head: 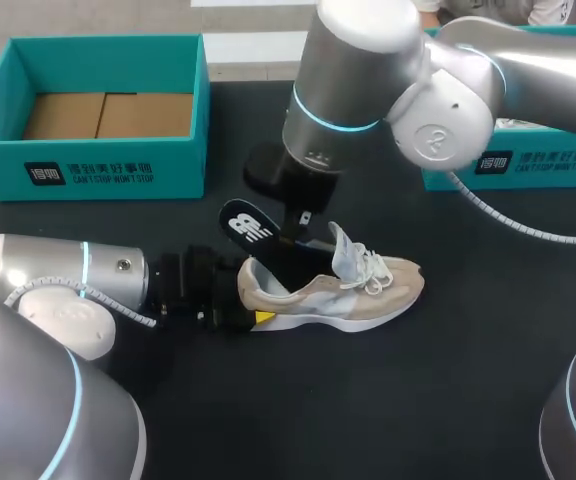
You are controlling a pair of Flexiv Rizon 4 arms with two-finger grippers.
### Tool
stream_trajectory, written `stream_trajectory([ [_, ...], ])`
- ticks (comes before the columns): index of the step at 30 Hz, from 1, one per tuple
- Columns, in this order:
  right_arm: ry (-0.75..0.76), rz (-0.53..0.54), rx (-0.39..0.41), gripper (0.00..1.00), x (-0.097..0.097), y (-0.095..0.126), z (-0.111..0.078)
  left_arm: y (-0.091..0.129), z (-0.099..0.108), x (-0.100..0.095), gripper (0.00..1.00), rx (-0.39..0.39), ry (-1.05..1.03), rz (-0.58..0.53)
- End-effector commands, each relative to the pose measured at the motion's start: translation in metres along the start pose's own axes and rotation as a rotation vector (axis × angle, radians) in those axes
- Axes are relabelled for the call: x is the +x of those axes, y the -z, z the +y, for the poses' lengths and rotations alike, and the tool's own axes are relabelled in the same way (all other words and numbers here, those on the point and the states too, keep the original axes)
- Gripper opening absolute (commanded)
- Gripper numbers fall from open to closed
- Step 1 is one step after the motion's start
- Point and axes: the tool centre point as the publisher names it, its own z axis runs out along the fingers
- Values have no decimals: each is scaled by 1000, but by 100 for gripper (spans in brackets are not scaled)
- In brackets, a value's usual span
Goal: Take the shoe out of the shoebox, open the shoe tongue, remove and reinsert the insole, then place the shoe into the shoebox
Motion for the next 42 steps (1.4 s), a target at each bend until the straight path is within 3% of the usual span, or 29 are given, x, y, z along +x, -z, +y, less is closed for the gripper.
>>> stream_trajectory([
  [1,-7,58,12,20,-1,-10,3,-1,-1,0,0,-5,0,1],
  [2,-20,71,8,50,0,-11,2,-1,-1,0,0,-5,0,1],
  [3,-32,81,-2,100,1,-11,0,-1,-1,0,0,-5,0,1],
  [10,-95,164,-33,100,0,-4,-12,-1,-1,0,0,-5,0,1],
  [14,-154,265,-84,100,-5,1,-14,-1,-1,0,0,-5,0,1],
  [25,-204,476,-348,100,1,3,-4,-1,-1,0,0,-5,0,1],
  [31,-187,501,-333,100,7,3,1,-1,-1,0,0,-5,0,1],
  [35,-190,495,-348,95,6,2,6,-1,-1,0,0,-5,0,1],
  [42,-192,533,-413,71,12,-12,17,-1,-1,0,0,-5,0,1],
])
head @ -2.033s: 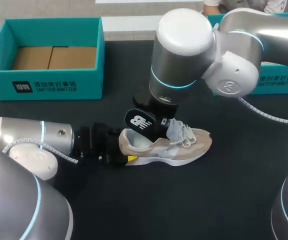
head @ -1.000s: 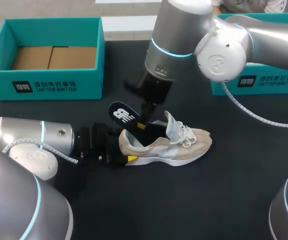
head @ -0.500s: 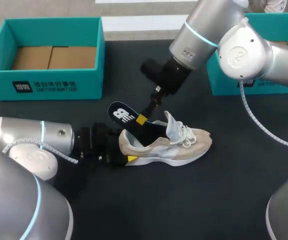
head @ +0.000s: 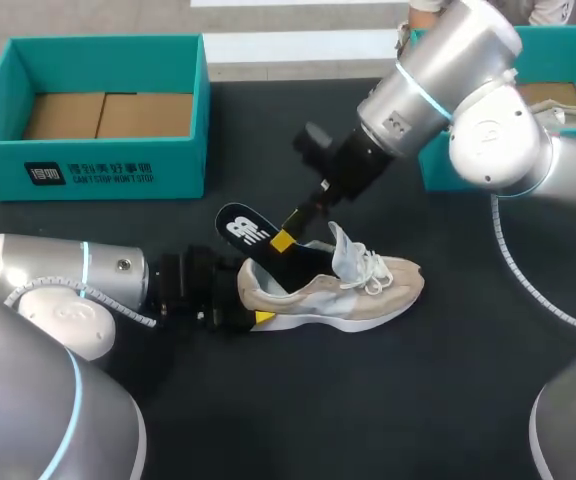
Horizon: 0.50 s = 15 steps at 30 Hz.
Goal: Take the shoe out of the shoebox, open the shoe tongue, remove and reinsert the insole, then place the shoe into the shoebox
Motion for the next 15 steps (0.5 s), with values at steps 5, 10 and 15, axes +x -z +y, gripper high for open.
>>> stream_trajectory([
  [5,19,46,-36,68,-2,-25,3,-1,-1,0,0,-5,0,1],
  [10,16,57,-36,59,-5,-32,1,-1,-1,0,0,-5,0,1],
  [15,19,58,-30,26,-4,-33,2,-1,-1,0,0,-5,0,1],
])
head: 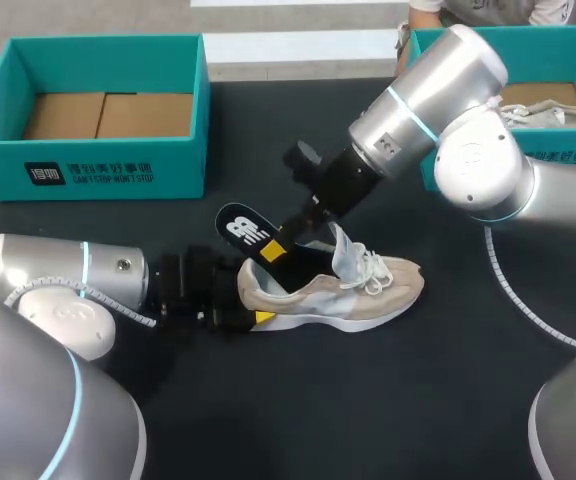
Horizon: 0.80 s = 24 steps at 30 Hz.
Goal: Take the shoe out of the shoebox, open the shoe tongue, remove and reinsert the insole, then place the shoe into the shoebox
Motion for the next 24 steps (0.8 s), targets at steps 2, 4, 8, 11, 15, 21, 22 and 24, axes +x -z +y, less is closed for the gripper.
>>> stream_trajectory([
  [2,8,3,15,0,-2,-3,4,-1,-1,0,0,-5,0,1],
  [4,17,8,12,0,-1,-3,6,-1,-1,0,0,-5,0,1],
  [8,45,29,-37,0,5,2,15,-1,-1,0,0,-5,0,1],
  [11,74,49,-93,0,11,6,28,-1,-1,0,0,-5,0,1],
  [15,95,67,-181,0,19,13,50,-1,-1,0,0,-5,0,1],
  [21,81,79,-286,0,22,23,85,-1,-1,0,0,-5,0,1],
  [22,76,78,-294,0,23,24,92,-1,-1,0,0,-5,0,1],
  [24,66,46,-312,0,23,27,105,-1,-1,0,0,-5,0,1],
])
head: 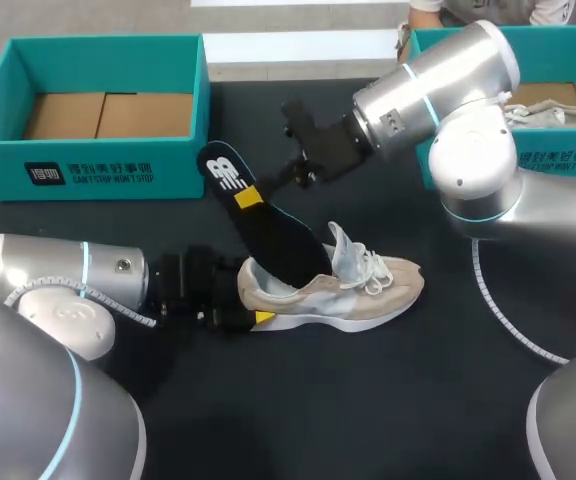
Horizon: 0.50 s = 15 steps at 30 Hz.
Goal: Take the shoe out of the shoebox, open the shoe tongue, remove and reinsert the insole, then place the shoe into the shoebox
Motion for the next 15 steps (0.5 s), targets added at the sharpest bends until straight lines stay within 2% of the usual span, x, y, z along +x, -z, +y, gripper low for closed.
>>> stream_trajectory([
  [1,-2,-31,-18,0,0,-8,14,-1,-1,0,0,-5,0,1],
  [13,-2,-31,-18,0,0,-8,14,-1,-1,0,0,-5,0,1],
  [15,-17,-47,-110,0,6,-3,20,-1,-1,0,0,-5,0,1],
])
